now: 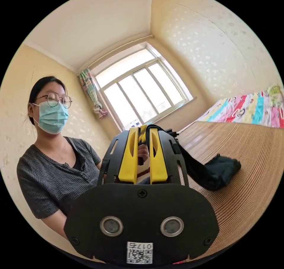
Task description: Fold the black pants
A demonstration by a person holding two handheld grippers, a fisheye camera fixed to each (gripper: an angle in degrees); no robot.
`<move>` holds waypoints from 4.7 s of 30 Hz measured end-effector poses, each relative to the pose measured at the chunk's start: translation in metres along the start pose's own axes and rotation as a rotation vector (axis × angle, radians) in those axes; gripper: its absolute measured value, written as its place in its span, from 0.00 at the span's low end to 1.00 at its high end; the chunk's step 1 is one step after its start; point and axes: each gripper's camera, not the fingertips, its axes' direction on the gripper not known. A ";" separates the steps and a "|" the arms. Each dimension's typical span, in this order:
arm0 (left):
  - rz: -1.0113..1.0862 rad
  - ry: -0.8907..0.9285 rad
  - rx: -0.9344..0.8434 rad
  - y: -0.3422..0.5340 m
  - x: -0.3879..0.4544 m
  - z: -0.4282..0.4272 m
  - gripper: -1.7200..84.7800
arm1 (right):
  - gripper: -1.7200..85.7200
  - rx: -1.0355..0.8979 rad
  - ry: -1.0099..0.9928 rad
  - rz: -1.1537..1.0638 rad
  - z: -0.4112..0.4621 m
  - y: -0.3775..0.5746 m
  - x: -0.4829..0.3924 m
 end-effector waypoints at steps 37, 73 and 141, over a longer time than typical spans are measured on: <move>-0.527 -0.135 -0.567 0.146 -0.162 0.070 0.07 | 0.04 -0.189 0.364 0.634 0.043 0.166 0.174; -0.763 -0.011 -0.837 0.175 -0.194 0.049 0.05 | 0.30 0.148 -0.364 0.980 0.084 0.433 0.287; -0.373 -1.375 -0.718 0.227 -0.306 0.127 0.46 | 0.45 -0.474 1.484 0.717 0.365 0.096 0.320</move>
